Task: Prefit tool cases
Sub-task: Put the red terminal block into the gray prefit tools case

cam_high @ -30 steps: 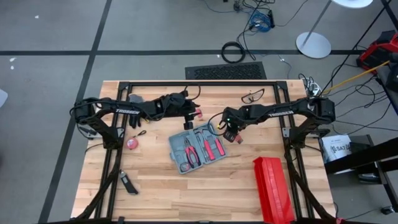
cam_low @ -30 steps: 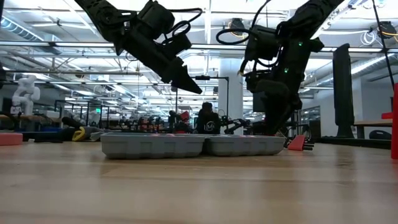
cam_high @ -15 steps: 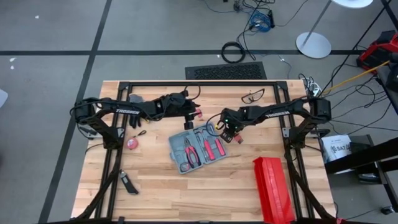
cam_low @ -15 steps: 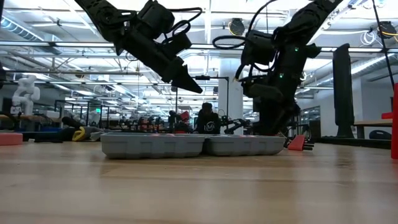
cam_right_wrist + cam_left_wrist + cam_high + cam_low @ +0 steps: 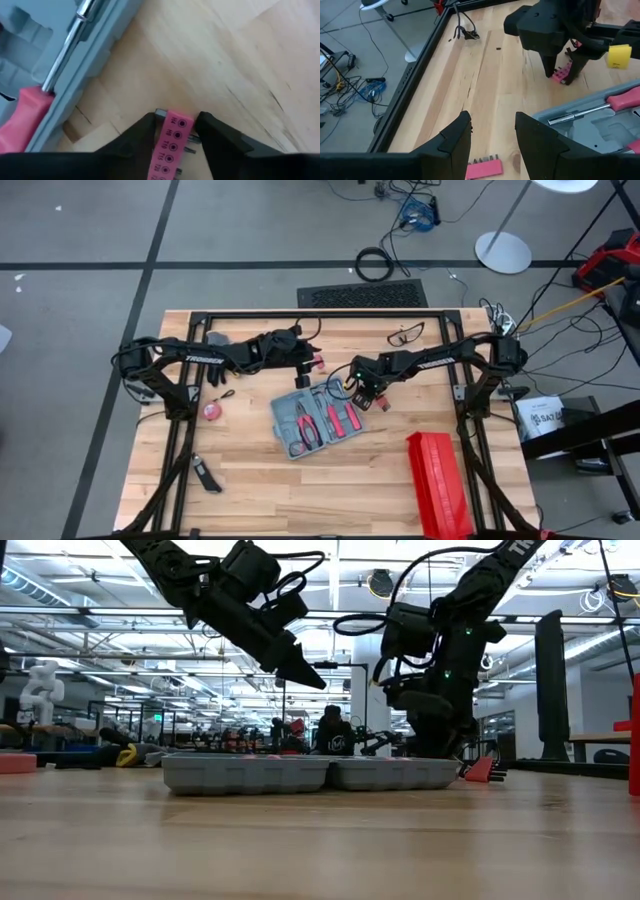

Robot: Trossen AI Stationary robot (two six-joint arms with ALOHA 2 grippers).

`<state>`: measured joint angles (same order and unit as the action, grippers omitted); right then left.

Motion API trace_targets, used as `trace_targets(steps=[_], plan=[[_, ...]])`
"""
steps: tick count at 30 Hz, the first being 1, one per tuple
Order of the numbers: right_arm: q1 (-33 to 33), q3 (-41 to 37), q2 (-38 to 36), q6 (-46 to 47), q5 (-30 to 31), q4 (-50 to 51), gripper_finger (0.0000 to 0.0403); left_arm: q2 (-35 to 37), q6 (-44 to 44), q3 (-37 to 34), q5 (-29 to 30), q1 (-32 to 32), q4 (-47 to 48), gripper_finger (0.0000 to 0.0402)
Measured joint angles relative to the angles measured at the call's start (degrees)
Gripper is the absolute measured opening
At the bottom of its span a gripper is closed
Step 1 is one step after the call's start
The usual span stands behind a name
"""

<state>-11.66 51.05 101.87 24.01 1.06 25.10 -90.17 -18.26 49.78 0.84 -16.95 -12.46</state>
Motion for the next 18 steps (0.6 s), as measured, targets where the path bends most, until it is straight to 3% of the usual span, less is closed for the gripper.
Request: trace_targets(steps=[5, 15, 18], plan=[[0.0, 0.3, -0.7, -0.1, -0.2, 0.1, 0.0057, 0.0, 0.0, 0.0, 0.0, 0.0, -0.1, 0.0157], [-0.7, 10.9, -4.0, -0.9, 2.7, 11.6, 0.0048, 0.0, 0.0, 0.0, 1.0, 0.0, -0.5, 0.0157], [-0.1, 13.6, -3.8, 2.7, 3.4, 17.3, 0.0044, 0.0, -0.4, 0.0, 4.3, 0.1, -1.2, 0.0157]])
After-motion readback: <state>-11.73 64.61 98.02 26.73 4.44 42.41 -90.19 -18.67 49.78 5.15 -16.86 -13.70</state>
